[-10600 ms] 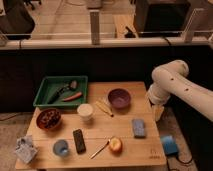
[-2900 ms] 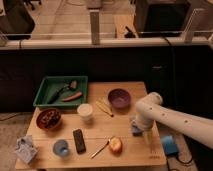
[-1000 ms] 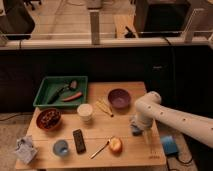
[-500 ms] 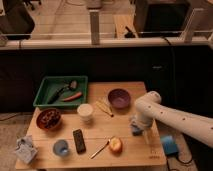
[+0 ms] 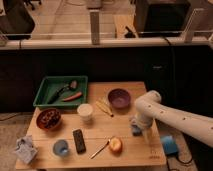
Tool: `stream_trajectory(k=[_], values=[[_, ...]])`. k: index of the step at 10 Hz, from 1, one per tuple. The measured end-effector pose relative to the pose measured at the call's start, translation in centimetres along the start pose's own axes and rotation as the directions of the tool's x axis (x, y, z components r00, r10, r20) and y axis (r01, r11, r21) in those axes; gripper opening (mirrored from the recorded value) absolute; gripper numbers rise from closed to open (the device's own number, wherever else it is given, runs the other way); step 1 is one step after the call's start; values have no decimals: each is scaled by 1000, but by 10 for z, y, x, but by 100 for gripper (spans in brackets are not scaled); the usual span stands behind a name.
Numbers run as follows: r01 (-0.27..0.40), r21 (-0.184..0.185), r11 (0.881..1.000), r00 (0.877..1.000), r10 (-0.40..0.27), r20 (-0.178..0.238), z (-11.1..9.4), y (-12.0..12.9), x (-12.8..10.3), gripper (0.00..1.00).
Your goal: Place sponge in purple bowl
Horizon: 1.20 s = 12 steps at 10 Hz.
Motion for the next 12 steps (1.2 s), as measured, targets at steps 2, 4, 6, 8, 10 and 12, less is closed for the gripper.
stream_trajectory(k=[2,4,6,8,10,12], values=[[3,8,1000,1000,-3,-2,-1,-5,2,38],[3,7,1000,1000,-3,-2,-3,-4,2,18],[2,5,1000,1000,-2,-2,-5,-3,2,2],[-1,2,1000,1000,1,1,-6,-1,2,0],[-3,0,1000,1000,3,-2,-6,0,4,0],[-3,2,1000,1000,3,-2,-6,0,4,0]])
